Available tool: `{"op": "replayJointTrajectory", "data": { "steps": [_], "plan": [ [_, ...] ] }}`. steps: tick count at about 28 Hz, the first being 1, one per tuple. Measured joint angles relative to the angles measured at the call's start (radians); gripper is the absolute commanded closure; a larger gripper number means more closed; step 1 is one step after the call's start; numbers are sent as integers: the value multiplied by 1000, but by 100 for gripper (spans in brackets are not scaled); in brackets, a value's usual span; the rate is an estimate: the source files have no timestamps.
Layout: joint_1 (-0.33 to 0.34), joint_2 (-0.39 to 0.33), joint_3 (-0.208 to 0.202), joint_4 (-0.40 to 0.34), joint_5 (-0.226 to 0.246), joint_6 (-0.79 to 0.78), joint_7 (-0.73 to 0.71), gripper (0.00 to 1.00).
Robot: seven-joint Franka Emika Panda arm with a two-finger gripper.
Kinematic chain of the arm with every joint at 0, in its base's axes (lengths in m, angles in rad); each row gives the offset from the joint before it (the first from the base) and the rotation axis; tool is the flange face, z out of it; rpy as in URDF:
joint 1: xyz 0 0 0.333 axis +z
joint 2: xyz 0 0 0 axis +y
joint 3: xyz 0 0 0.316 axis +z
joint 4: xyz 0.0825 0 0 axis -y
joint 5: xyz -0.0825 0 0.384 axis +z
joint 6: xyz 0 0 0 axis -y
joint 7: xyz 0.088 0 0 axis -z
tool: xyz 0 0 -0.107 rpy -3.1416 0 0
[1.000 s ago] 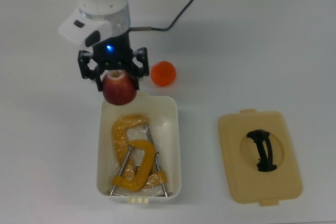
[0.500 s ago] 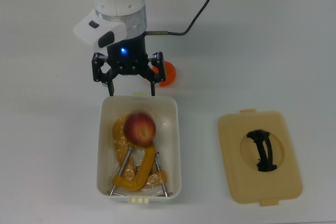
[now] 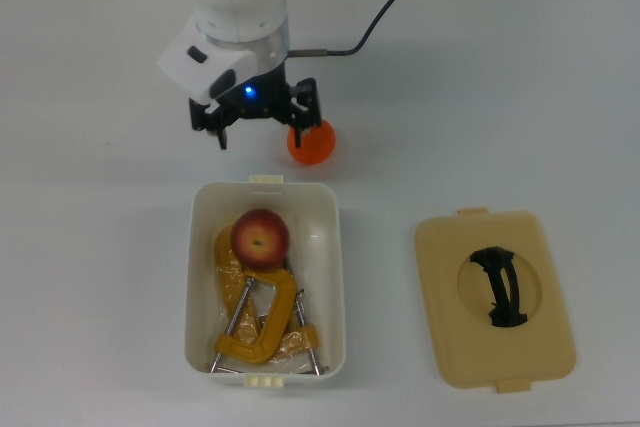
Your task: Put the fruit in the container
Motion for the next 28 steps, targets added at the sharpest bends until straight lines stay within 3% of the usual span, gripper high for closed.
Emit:
{"op": "replayJointTrajectory", "data": {
  "steps": [7,14,28],
  "plan": [
    [24,2,32,-34,-30,-118,-2,0],
    [76,19,36,-88,-59,-124,-2,0],
    [132,108,36,-96,-137,-124,-2,0]
  ]
}}
